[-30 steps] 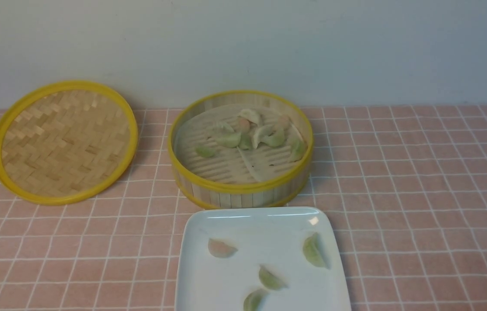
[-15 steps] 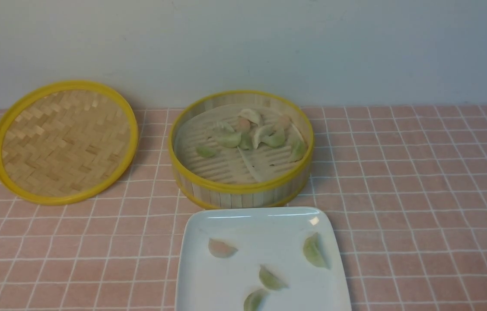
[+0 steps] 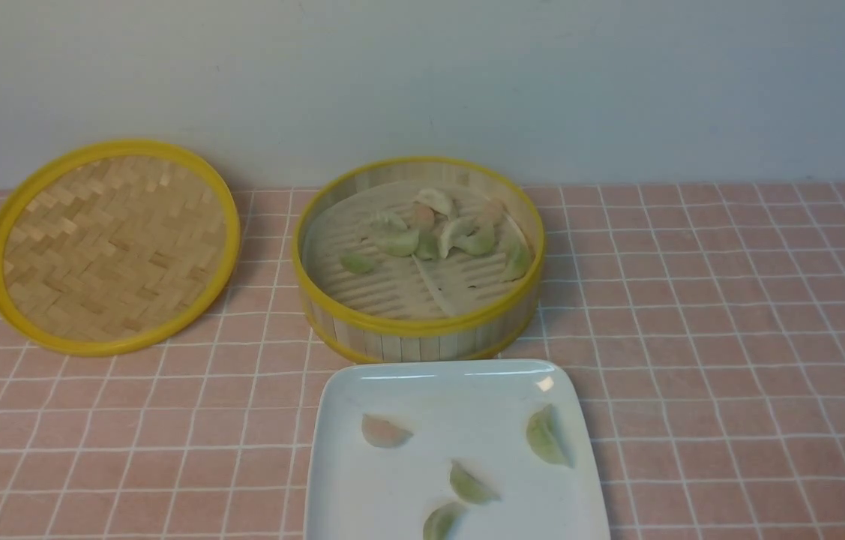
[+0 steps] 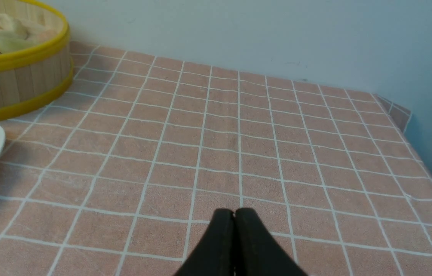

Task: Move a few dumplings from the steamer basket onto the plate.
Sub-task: Use the right arm to put the dumpling into the plate

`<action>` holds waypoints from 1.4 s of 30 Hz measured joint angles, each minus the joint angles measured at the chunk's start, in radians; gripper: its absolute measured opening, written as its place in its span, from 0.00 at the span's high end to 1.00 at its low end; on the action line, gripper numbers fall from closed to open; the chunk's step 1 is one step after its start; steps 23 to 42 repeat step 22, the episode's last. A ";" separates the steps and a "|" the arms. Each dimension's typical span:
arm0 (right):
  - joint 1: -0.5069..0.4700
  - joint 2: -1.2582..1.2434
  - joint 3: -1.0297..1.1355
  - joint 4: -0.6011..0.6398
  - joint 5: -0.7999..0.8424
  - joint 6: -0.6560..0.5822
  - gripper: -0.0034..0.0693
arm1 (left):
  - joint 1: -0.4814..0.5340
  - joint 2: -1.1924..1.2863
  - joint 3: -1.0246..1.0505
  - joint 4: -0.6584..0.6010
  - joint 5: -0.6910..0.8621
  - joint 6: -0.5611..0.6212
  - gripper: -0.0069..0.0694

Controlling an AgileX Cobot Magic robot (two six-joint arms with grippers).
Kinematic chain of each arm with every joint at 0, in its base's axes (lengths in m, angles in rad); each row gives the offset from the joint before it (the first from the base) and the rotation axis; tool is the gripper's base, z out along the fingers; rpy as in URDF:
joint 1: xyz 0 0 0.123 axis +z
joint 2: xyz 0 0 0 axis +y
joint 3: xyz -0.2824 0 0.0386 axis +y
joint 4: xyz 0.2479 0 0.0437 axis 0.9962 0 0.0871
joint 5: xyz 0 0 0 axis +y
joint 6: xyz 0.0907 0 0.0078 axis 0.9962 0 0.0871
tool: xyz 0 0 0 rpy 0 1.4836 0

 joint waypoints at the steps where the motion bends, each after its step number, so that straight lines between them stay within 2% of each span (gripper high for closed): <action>1: 0.000 0.000 0.000 0.000 0.000 0.000 0.97 | 0.000 0.000 0.000 0.000 0.000 0.000 0.92; 9: 0.000 0.000 0.000 0.000 0.000 0.000 0.97 | 0.000 0.000 0.000 0.000 0.000 0.000 0.92; 19: 0.000 0.000 0.000 0.048 0.000 0.081 0.97 | 0.000 0.000 0.000 0.000 0.000 0.000 0.92; 42: 0.000 0.000 0.000 0.049 0.000 0.084 0.97 | 0.000 0.000 0.000 0.000 0.000 0.000 0.92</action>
